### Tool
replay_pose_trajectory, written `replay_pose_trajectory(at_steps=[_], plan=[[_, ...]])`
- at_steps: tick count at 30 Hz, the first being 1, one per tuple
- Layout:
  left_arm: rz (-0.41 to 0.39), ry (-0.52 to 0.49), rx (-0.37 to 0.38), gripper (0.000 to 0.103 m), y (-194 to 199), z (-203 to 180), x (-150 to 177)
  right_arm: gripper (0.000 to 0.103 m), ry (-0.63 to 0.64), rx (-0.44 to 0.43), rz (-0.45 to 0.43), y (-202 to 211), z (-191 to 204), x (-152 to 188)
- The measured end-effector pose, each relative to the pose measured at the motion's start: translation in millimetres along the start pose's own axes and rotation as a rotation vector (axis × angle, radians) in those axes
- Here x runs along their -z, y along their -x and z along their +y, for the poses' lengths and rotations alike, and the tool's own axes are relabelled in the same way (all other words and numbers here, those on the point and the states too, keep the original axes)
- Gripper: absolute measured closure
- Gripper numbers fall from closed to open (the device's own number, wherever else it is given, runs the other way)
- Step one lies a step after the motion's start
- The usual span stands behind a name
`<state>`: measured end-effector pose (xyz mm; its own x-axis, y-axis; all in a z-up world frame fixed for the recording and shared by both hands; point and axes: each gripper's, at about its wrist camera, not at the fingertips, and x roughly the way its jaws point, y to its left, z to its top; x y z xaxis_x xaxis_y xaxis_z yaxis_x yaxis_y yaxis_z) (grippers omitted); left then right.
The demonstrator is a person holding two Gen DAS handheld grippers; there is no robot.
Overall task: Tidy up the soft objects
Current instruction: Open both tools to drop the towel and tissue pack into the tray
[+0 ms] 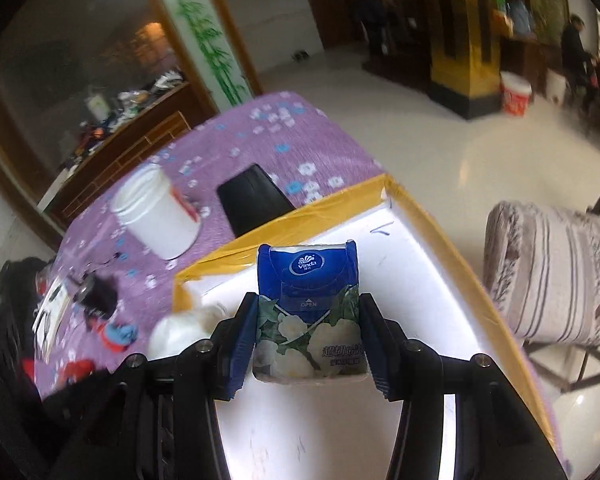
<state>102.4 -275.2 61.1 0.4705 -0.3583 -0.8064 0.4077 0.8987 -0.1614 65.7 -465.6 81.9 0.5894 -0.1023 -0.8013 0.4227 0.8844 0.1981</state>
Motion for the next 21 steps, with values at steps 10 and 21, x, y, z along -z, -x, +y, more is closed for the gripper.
replay_pose_trajectory(at_steps=[10, 21], plan=[[0.015, -0.031, 0.007, 0.081, -10.1, -5.4, 4.7, 0.048, -0.026, 0.099, 0.043, -44.9, 1.3, -6.4], [-0.015, -0.021, -0.003, 0.072, 0.2, -7.1, 8.2, 0.039, -0.056, -0.005, -0.006, -33.0, -5.5, -2.8]])
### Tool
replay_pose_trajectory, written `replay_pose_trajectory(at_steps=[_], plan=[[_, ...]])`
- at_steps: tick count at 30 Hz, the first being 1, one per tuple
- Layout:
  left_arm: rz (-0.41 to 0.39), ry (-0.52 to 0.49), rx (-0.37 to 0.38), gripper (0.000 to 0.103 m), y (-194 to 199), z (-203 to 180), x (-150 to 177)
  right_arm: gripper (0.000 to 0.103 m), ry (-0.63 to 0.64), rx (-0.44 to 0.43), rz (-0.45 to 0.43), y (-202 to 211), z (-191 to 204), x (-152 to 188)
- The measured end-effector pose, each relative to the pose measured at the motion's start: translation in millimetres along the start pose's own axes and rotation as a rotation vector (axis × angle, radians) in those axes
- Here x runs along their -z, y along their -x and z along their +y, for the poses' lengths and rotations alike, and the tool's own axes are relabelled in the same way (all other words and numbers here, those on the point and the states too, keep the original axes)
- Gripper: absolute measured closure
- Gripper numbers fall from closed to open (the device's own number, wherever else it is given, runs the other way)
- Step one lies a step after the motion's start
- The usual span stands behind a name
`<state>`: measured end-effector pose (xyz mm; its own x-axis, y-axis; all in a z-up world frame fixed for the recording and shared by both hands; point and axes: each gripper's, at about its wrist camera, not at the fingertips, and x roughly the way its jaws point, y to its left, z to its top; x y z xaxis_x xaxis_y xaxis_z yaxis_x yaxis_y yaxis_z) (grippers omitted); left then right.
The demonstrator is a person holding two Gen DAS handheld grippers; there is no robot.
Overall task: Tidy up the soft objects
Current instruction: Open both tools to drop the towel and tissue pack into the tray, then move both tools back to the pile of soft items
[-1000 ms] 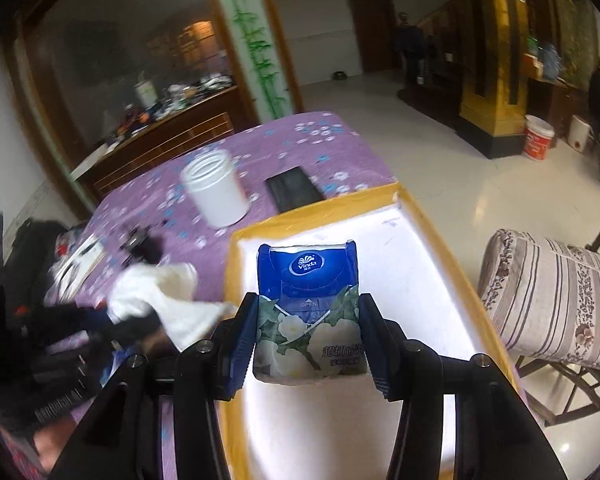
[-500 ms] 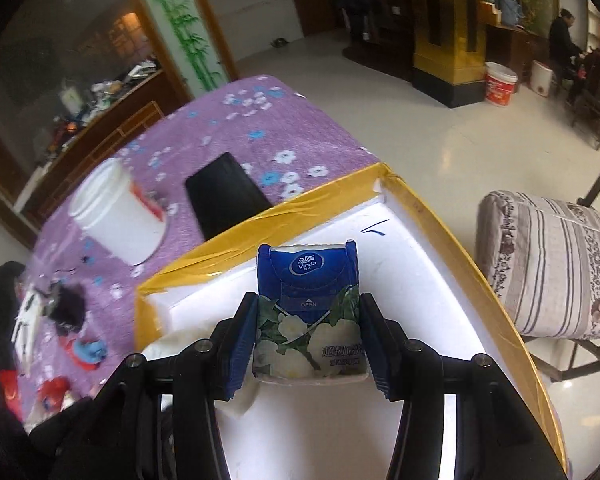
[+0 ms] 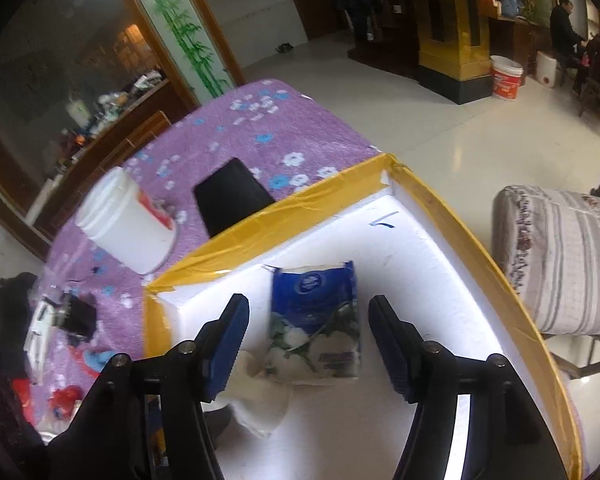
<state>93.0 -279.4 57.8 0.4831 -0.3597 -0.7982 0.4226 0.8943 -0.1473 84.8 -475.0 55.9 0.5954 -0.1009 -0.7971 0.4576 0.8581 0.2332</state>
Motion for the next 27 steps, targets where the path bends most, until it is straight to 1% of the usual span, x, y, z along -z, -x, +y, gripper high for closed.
replay_pose_trajectory(at_steps=[3, 5, 6, 7, 9, 13, 16, 18, 19, 22, 24, 27], plan=[[-0.026, 0.002, 0.006, 0.072, 12.0, -0.6, -1.5, 0.039, 0.003, -0.014, -0.040, 17.1, 0.7, 2.8], [-0.040, -0.003, 0.013, 0.072, 19.9, -2.3, -3.0, 0.039, 0.004, -0.041, -0.069, 36.3, 1.8, 8.5], [-0.047, -0.008, 0.020, 0.071, 23.8, -4.0, -4.2, 0.039, 0.005, -0.057, -0.086, 48.6, 2.9, 13.6], [-0.050, -0.012, 0.023, 0.067, 26.8, -5.9, -4.9, 0.039, 0.007, -0.067, -0.096, 56.7, 3.0, 16.8], [-0.064, -0.015, 0.027, 0.064, 33.6, -8.7, -5.9, 0.039, 0.018, -0.081, -0.133, 82.8, 5.1, 28.7], [-0.082, -0.016, 0.045, 0.064, 47.5, -14.1, -5.5, 0.037, 0.022, -0.095, -0.197, 126.5, 3.5, 52.6], [-0.095, -0.022, 0.050, 0.064, 63.6, -15.1, 0.3, 0.037, 0.023, -0.102, -0.225, 148.7, 1.3, 66.5], [-0.103, -0.020, 0.053, 0.063, 78.7, -11.5, 8.7, 0.037, 0.027, -0.113, -0.228, 160.9, 0.0, 76.4], [-0.108, -0.018, 0.051, 0.063, 85.6, -9.1, 13.1, 0.036, 0.026, -0.135, -0.225, 166.9, -0.4, 83.0], [-0.121, -0.010, 0.027, 0.063, 107.6, 4.1, 28.9, 0.037, 0.059, -0.163, -0.222, 178.0, 4.7, 99.2], [-0.116, 0.012, 0.013, 0.063, 122.0, 19.8, 41.7, 0.036, 0.078, -0.165, -0.229, 184.3, 9.4, 109.6], [-0.114, 0.040, 0.019, 0.063, 136.8, 42.4, 60.2, 0.036, 0.114, -0.192, -0.210, 183.3, 23.1, 122.5]])
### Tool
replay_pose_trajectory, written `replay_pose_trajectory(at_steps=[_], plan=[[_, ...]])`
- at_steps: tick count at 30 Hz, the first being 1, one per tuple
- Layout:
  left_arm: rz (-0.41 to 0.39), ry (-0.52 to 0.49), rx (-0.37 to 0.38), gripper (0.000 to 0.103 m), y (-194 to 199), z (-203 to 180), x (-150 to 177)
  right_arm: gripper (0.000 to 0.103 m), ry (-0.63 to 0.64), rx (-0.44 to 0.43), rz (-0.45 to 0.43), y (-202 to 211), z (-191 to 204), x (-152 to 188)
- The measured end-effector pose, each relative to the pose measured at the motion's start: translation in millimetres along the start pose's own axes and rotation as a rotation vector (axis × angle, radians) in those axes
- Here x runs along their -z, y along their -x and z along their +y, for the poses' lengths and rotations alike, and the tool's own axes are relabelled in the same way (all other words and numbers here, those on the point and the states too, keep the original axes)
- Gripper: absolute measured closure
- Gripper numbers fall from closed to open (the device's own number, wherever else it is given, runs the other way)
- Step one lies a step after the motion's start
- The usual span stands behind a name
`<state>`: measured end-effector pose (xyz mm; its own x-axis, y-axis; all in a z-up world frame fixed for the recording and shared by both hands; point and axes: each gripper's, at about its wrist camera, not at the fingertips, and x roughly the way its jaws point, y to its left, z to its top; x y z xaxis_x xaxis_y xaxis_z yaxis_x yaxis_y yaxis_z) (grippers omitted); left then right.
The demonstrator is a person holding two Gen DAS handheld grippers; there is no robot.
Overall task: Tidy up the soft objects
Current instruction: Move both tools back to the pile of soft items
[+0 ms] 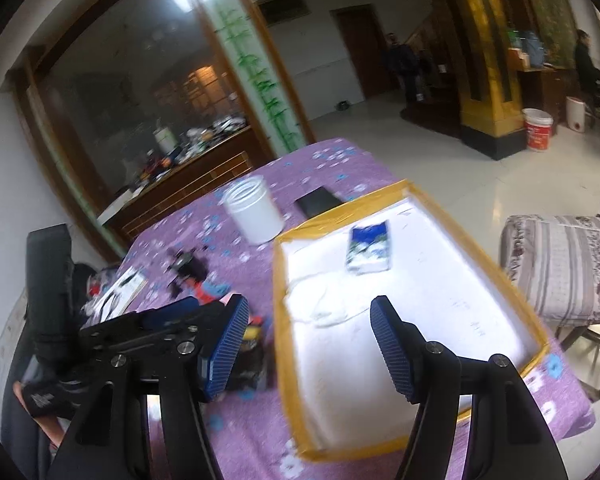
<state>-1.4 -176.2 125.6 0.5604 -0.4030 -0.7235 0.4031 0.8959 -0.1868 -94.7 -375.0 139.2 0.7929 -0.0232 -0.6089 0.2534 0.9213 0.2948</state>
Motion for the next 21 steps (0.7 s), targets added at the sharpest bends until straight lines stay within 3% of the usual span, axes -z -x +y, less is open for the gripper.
replay_pose_trajectory(at_steps=[6, 8, 10, 13, 17, 21], plan=[[-0.042, 0.053, -0.062, 0.063, 50.5, 66.3, 39.9, 0.037, 0.119, -0.090, 0.106, -23.2, 48.9, 33.2], [-0.052, 0.057, -0.123, 0.060, 63.9, 93.1, 51.7, 0.037, 0.152, -0.109, 0.142, -32.5, 63.4, 44.2], [-0.056, 0.054, -0.198, 0.049, 74.8, 125.4, 62.6, 0.037, 0.178, -0.125, 0.181, -41.9, 74.3, 54.0], [-0.014, 0.033, -0.249, 0.048, 75.0, 160.7, 71.4, 0.037, 0.196, -0.142, 0.214, -48.6, 84.1, 63.3], [0.047, 0.017, -0.255, 0.048, 59.7, 194.0, 78.6, 0.037, 0.200, -0.148, 0.240, -56.5, 90.2, 69.4], [0.112, -0.006, -0.177, 0.048, 25.3, 209.5, 79.9, 0.037, 0.214, -0.150, 0.255, -61.0, 97.8, 73.2]])
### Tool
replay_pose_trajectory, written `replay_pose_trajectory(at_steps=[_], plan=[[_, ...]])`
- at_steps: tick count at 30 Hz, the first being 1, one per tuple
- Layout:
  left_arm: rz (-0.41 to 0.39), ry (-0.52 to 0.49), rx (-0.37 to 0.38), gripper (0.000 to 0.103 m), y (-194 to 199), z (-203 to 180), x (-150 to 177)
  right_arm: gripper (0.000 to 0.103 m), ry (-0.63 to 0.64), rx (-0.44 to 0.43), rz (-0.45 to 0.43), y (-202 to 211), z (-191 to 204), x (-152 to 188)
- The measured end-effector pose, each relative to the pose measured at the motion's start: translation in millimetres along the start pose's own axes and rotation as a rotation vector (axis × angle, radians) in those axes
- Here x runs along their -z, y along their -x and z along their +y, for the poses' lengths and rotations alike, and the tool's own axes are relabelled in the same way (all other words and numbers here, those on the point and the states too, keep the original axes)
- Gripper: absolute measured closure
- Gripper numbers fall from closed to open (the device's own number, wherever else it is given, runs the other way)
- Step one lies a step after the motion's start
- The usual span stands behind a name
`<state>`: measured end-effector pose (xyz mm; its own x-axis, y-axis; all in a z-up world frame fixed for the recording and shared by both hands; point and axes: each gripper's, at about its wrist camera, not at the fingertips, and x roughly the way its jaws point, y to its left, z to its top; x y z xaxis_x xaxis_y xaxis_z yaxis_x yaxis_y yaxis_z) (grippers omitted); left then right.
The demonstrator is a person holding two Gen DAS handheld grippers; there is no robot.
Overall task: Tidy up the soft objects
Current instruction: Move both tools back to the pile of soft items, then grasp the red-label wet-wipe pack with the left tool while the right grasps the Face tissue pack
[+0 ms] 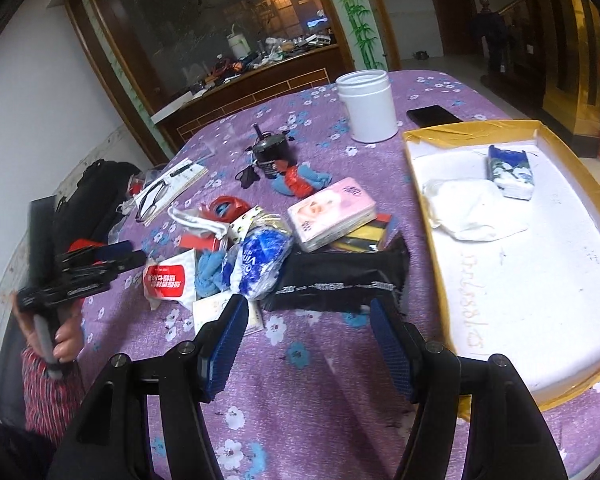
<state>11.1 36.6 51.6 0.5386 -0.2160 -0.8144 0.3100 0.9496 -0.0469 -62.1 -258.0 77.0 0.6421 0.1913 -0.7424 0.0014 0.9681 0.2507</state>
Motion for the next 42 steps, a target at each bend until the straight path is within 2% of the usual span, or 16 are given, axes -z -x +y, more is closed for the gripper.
replay_pose_trajectory(at_steps=[5, 9, 14, 19, 23, 25, 29, 35, 36, 39, 42], plan=[[0.040, -0.006, 0.066, 0.042, -12.1, -1.5, 1.1, 0.037, 0.011, 0.010, 0.019, -7.1, 4.8, 2.0], [0.063, -0.048, 0.124, 0.042, 4.6, -17.3, 19.8, 0.037, 0.011, 0.011, 0.022, -7.8, 3.1, 2.6], [0.068, -0.130, 0.199, 0.042, 28.8, -57.5, 51.7, 0.037, 0.007, -0.010, 0.039, -15.6, 4.2, 2.0], [-0.007, -0.190, 0.132, 0.042, 53.3, -76.7, 52.3, 0.037, 0.012, -0.032, 0.064, -21.9, 7.7, 5.4], [-0.017, -0.248, 0.094, 0.042, 50.4, -84.3, 42.9, 0.037, 0.010, -0.041, 0.076, -22.1, 8.5, 9.5], [-0.006, -0.278, 0.099, 0.042, 39.5, -89.4, 37.0, 0.037, 0.006, -0.041, 0.076, -21.5, 8.1, 11.4], [0.074, -0.301, 0.126, 0.042, 14.9, -90.0, 36.9, 0.037, 0.000, -0.043, 0.084, -22.6, 8.2, 13.3], [0.098, -0.310, 0.185, 0.040, 25.2, -95.5, 58.6, 0.037, 0.006, -0.044, 0.090, -21.2, 7.7, 16.5], [0.098, -0.315, 0.175, 0.036, 25.8, -99.4, 61.5, 0.037, 0.004, -0.049, 0.097, -23.6, 7.5, 17.1], [0.089, -0.315, 0.097, 0.036, 24.1, -111.1, 64.7, 0.037, 0.002, -0.065, 0.120, -31.1, 10.6, 19.0], [0.092, -0.276, 0.051, 0.037, 17.6, -115.2, 60.3, 0.037, 0.018, -0.070, 0.135, -35.6, 18.0, 21.7]])
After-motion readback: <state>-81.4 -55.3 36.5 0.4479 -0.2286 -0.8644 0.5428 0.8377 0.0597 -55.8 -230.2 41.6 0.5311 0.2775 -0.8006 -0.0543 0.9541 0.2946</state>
